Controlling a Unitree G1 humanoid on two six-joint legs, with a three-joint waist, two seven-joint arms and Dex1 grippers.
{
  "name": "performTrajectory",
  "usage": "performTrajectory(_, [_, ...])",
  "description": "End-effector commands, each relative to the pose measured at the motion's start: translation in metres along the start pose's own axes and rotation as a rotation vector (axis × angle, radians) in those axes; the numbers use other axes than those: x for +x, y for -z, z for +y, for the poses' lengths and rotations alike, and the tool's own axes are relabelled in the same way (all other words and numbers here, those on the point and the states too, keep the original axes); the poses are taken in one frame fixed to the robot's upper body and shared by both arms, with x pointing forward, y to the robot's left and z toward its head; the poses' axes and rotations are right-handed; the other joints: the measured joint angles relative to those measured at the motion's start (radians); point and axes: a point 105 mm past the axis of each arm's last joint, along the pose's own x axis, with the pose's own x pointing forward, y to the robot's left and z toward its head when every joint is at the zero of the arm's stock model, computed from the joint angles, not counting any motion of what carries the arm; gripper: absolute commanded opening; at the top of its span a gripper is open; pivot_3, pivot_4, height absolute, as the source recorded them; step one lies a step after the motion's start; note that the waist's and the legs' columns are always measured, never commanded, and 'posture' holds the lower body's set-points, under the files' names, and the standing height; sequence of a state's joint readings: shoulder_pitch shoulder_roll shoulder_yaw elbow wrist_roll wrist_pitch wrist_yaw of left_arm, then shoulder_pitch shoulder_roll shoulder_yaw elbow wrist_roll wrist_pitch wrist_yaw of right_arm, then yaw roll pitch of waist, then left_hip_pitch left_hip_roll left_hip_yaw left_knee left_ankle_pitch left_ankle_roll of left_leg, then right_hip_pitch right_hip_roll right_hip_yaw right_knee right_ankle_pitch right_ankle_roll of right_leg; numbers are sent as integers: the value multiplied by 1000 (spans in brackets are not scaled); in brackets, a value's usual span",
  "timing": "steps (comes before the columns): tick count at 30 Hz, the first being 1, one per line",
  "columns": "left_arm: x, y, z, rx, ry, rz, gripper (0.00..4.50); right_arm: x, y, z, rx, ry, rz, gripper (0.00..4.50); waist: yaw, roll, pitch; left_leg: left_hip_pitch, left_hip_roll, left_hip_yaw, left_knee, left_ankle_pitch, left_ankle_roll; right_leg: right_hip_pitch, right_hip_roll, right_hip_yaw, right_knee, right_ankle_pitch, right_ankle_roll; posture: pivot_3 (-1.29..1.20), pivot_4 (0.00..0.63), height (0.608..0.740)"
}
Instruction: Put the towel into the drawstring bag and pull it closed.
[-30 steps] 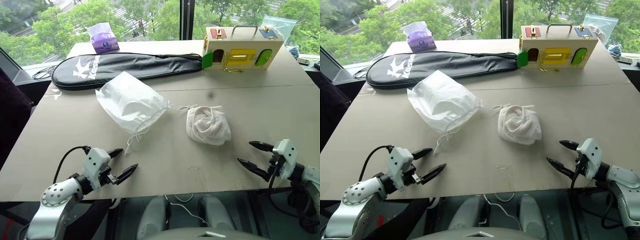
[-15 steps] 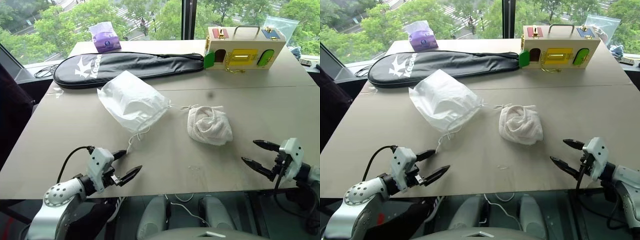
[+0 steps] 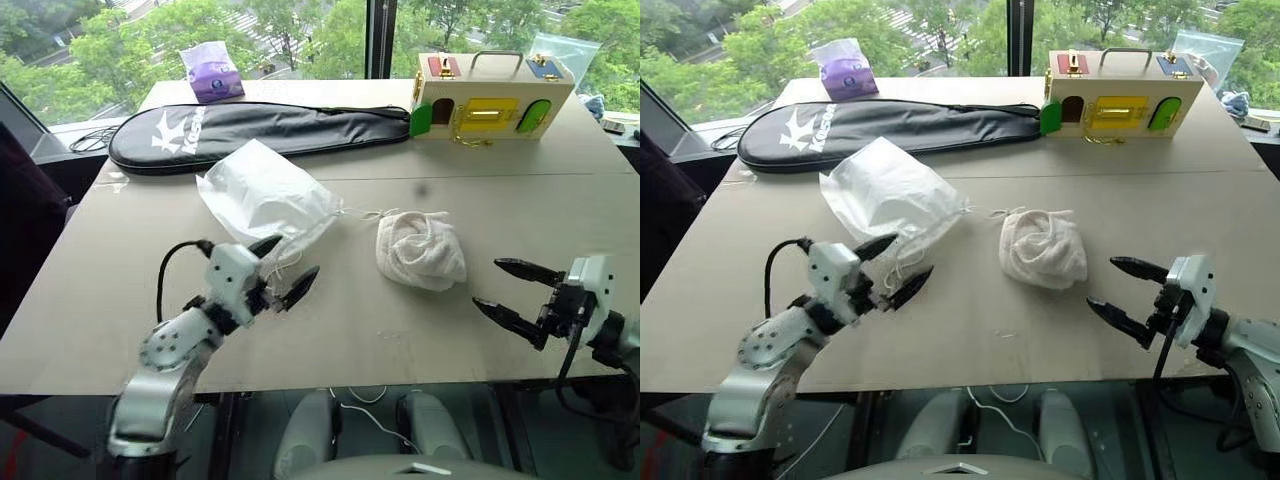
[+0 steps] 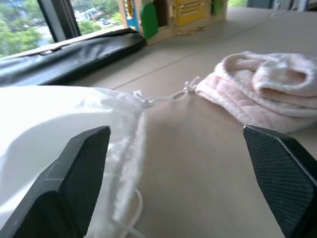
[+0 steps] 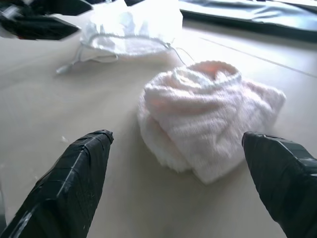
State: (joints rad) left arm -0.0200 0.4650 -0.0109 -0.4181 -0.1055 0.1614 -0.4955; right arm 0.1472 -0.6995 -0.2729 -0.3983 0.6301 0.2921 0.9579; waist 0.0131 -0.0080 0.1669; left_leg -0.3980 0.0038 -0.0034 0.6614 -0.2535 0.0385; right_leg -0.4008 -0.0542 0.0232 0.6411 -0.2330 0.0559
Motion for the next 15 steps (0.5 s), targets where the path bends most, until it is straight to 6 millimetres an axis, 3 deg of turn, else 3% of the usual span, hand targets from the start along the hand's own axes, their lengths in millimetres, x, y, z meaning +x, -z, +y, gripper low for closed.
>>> performTrajectory(1, [17,-1,6,295,-78,22,4410,9,-21,10,-26,-28,-54,4500,1,0,0,0,0,0,0,0,0,0,0,0,0,0,0,0,150,740])
performTrajectory(9, [24,28,18,518,-138,140,4410,16,-33,10,-50,-23,-67,4500,0,-1,1,-1,0,-1,-1,0,0,0,0,-1,0,2,4,0,150,740])
performTrajectory(15, [27,21,34,571,-238,91,4410,14,-33,9,-59,-10,-60,4500,1,-1,1,-1,1,-1,-1,0,0,0,-2,-2,0,2,4,0,150,740])
